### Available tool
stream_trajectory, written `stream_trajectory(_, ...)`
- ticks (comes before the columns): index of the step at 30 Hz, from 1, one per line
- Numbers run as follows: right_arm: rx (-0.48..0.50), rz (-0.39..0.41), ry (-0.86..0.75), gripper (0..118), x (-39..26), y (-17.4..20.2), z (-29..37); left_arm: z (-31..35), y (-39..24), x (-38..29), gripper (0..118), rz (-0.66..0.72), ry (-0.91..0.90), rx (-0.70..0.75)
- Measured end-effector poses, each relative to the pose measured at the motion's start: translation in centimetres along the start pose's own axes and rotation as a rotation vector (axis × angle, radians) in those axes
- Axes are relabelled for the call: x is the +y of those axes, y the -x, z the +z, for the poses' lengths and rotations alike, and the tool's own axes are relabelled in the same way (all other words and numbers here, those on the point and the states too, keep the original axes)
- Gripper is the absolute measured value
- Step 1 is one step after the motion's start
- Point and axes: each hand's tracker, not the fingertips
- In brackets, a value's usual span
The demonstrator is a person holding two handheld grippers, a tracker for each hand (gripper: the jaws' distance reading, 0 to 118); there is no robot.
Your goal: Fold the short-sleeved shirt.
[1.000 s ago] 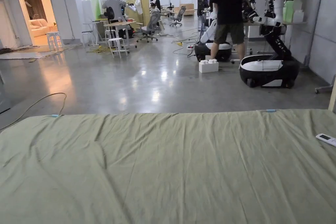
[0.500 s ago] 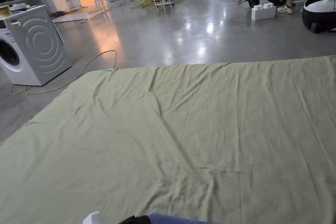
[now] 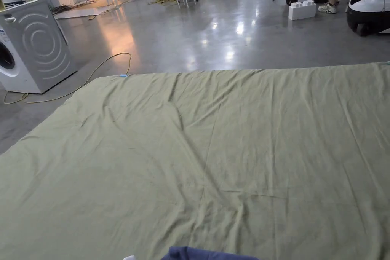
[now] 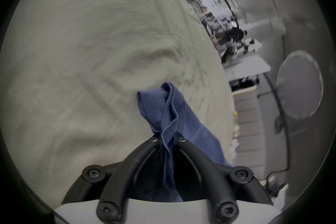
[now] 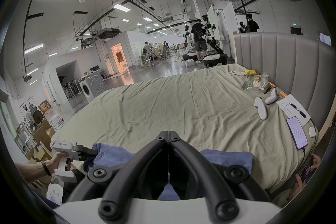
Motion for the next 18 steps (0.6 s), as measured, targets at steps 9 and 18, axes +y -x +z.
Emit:
stream_trajectory(9,-0.014,-0.046,0.019,0,-0.6,-1.4,0.4,5.6,-2.7,1.9,8,0.022,-0.219,-0.028)
stream_trajectory(18,-0.032,-0.062,0.029,0,-1.4,-2.1,0.6,11.9,-3.3,6.3,7,-0.134,-0.366,0.071)
